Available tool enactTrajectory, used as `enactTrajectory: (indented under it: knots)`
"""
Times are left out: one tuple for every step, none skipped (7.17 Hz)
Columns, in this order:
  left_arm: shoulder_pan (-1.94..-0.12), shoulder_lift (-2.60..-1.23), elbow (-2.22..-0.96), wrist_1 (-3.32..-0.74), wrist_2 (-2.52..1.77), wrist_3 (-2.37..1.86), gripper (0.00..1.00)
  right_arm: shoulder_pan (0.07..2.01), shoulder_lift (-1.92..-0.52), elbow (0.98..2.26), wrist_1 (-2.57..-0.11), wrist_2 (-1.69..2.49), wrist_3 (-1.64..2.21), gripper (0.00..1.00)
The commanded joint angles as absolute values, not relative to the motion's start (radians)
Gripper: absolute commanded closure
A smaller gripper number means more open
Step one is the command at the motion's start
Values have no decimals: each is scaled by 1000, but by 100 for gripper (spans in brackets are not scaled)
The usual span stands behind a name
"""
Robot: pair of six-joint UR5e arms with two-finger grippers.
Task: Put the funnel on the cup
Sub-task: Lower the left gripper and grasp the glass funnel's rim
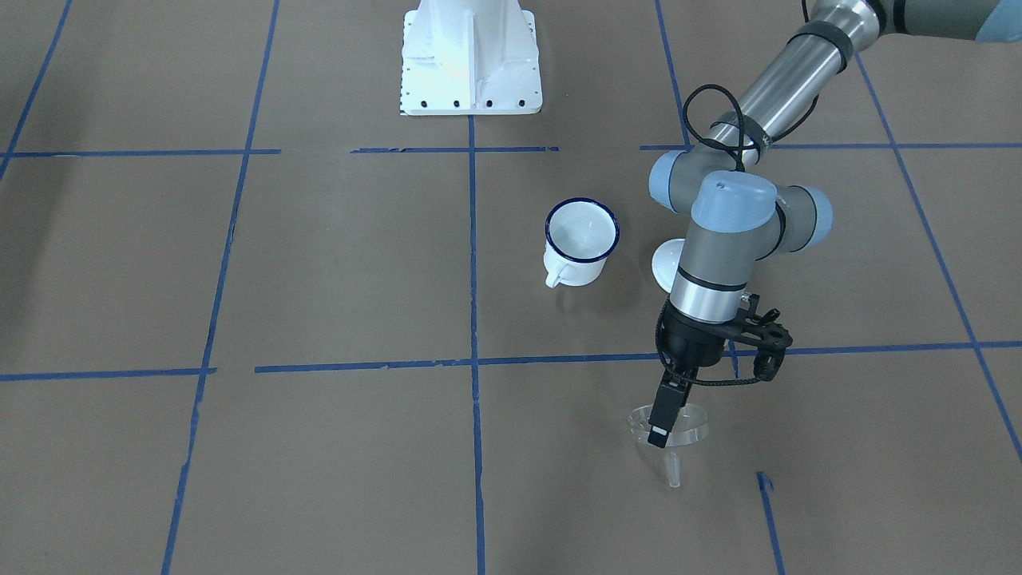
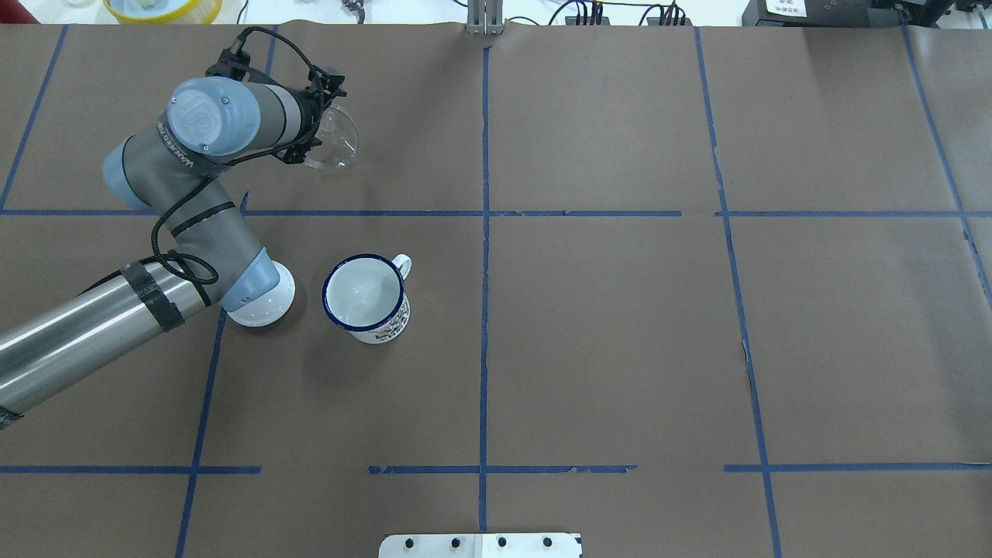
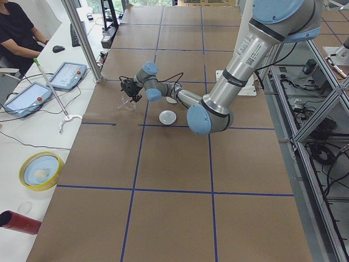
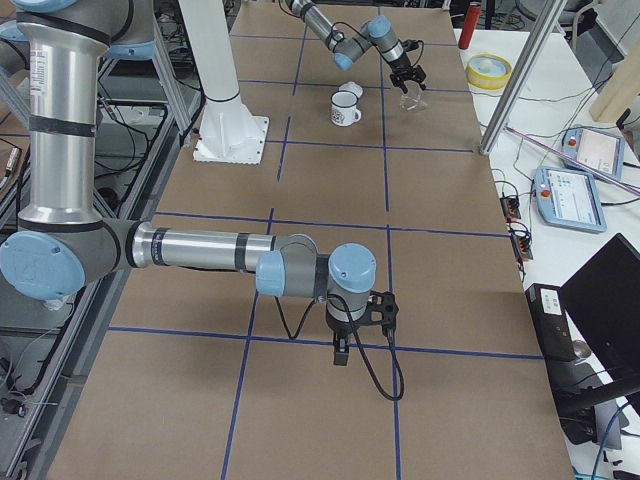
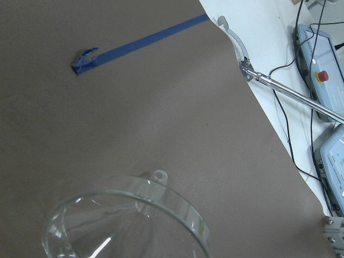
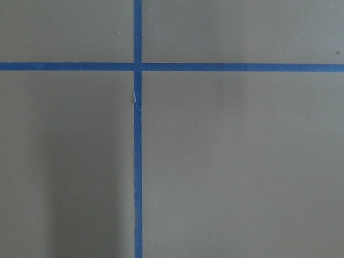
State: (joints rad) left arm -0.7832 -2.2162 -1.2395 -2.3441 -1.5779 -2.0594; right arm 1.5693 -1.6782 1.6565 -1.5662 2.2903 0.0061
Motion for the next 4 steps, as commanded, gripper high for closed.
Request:
enactTrajectory:
  knots:
    - [-781,-2217,-1235,-2358,-1577,-2060,46,1569,-1678,1655,-1566,2290,6,0]
    - [-781,-2217,-1236,-2358,-1577,-2060,63,1569,-1678,1657,-1566,2290,6,0]
    - [-781,-2217,-1236,-2358,-1577,-2060,68,1569,-1678,1657,-1566,2290,6,0]
    - [-781,-2217,-1238,-2358,-1577,-2060,72,1569,-1678,1657,-1566,2290,6,0]
